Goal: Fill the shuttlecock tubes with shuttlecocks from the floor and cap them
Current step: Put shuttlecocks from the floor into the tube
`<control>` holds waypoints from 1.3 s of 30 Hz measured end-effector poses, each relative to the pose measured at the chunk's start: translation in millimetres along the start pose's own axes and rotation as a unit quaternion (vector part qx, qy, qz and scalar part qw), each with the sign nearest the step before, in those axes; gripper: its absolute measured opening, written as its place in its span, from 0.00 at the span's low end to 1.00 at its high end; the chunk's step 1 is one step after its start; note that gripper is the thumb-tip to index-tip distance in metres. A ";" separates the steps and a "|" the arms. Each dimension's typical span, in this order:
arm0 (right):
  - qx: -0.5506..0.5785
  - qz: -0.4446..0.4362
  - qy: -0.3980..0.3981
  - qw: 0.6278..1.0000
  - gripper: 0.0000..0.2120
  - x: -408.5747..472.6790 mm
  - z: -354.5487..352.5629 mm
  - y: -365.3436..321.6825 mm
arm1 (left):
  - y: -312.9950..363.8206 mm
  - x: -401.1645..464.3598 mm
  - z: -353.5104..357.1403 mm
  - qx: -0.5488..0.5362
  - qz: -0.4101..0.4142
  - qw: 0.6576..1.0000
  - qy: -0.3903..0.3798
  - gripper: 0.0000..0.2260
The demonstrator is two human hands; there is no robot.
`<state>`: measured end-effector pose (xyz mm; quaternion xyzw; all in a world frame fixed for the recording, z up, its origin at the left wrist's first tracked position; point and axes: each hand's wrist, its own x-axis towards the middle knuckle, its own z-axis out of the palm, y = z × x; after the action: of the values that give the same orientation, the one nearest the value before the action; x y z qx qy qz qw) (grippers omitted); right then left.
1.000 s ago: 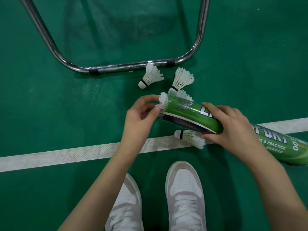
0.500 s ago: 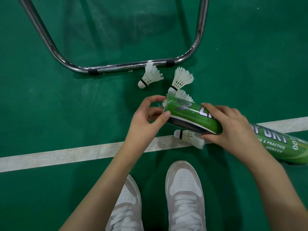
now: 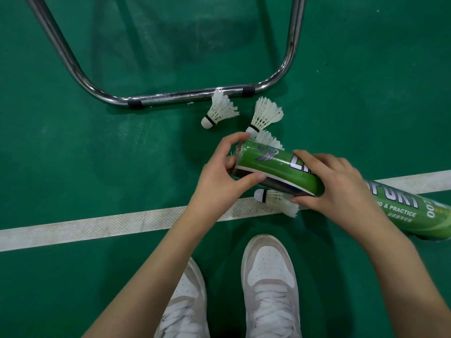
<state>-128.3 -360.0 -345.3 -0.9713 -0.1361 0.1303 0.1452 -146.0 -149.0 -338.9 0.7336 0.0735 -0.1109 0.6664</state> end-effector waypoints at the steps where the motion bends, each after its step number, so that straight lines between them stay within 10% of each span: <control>1: 0.000 -0.001 0.000 1.000 0.41 -0.3 0.0 -0.2 | -0.4 1.0 -0.3 -0.001 0.000 1.000 0.000 0.27; 19: 0.004 0.012 -0.001 1.000 0.42 3.5 -3.6 1.1 | 6.0 22.3 -8.8 -0.010 -0.013 0.997 -0.077 0.29; 39: -0.002 0.021 -0.001 1.000 0.41 6.9 -4.5 7.3 | -9.3 121.4 -59.2 0.354 0.129 0.926 -0.019 0.31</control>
<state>-119.0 -365.7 -345.0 -0.9742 -0.1157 0.1337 0.1405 -27.4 -94.1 -374.3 0.9226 -0.0781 -0.0568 0.3735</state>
